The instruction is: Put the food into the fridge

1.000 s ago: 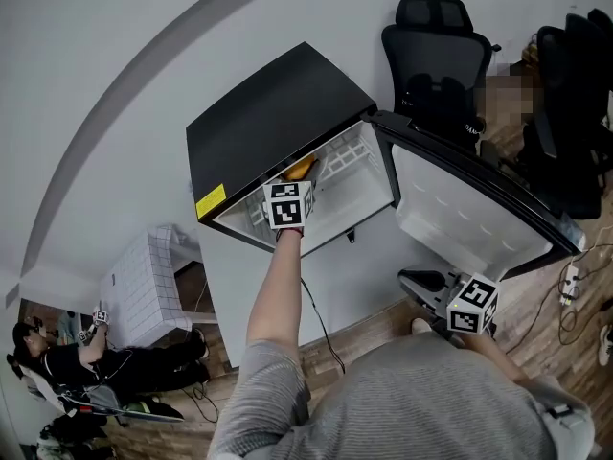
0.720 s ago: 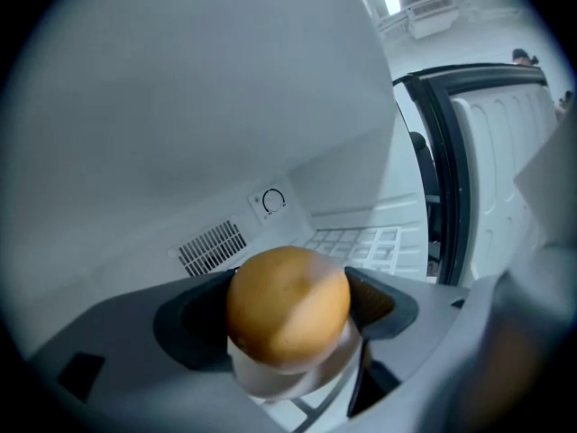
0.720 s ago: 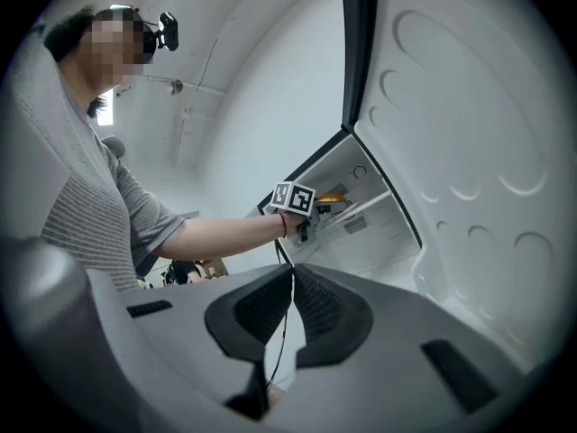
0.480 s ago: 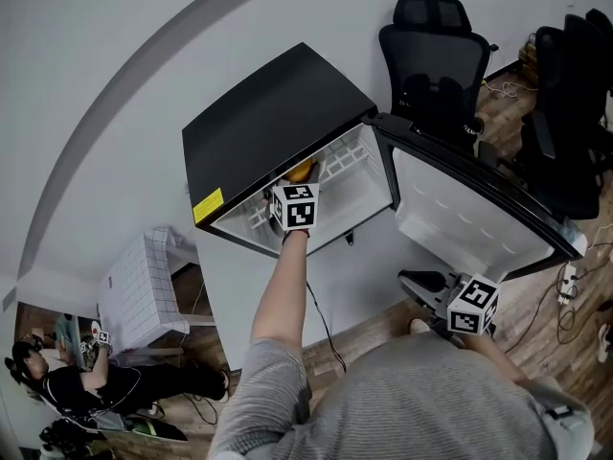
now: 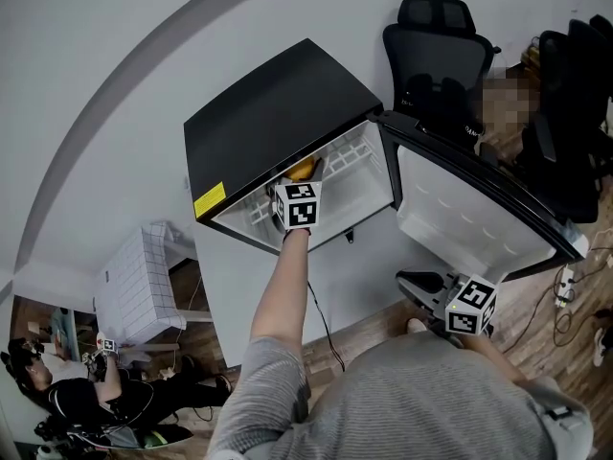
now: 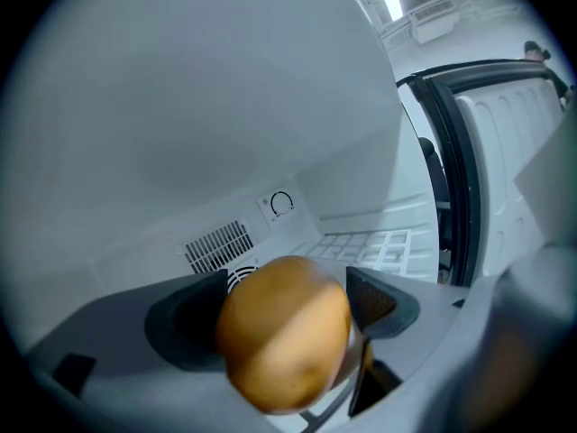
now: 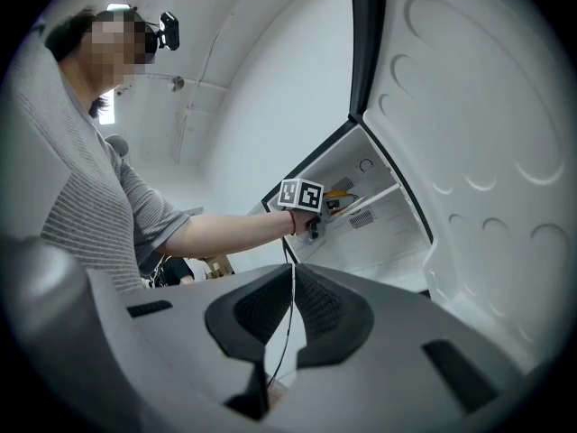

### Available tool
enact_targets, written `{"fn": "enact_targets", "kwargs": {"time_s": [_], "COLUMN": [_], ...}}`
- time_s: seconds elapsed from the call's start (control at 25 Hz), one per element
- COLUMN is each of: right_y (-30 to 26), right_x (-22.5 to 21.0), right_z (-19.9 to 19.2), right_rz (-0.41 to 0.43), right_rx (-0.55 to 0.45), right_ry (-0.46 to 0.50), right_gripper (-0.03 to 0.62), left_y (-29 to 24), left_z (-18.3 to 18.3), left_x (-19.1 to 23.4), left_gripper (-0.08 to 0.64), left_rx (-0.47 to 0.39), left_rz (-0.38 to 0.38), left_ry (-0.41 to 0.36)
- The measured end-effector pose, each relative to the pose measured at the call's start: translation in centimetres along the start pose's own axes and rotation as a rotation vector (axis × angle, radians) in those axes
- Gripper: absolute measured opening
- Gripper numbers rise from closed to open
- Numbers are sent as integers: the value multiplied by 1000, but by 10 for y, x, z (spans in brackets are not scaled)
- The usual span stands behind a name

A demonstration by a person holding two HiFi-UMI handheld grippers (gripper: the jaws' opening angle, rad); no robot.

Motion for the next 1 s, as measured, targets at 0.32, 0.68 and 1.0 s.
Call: {"fn": "enact_targets", "kwargs": {"time_s": [0.32, 0.68, 1.0], "right_y": [-1, -3, -4], "right_x": [4, 9, 13], "right_z": [-4, -7, -9], "right_rz": [15, 28, 41], "right_rx": [16, 22, 25], "right_ry": [-1, -1, 4], "right_gripper": [14, 14, 14], "left_y": [6, 18, 34], "left_z": [-1, -2, -4], "left_x": [1, -2, -9], "left_gripper": [488, 522, 522], "left_rx": [-38, -54, -81], "left_rz": [27, 32, 20], "left_ry": [0, 18, 20]}}
Point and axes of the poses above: the fingertips, and each gripper's own axes: y backward along the fingers, x to its left, z out of its top, the point moved 9 cm from there along y, backward along the fingers, and after that the axes turned 11 degrees about -x, right-handed, at the moved point
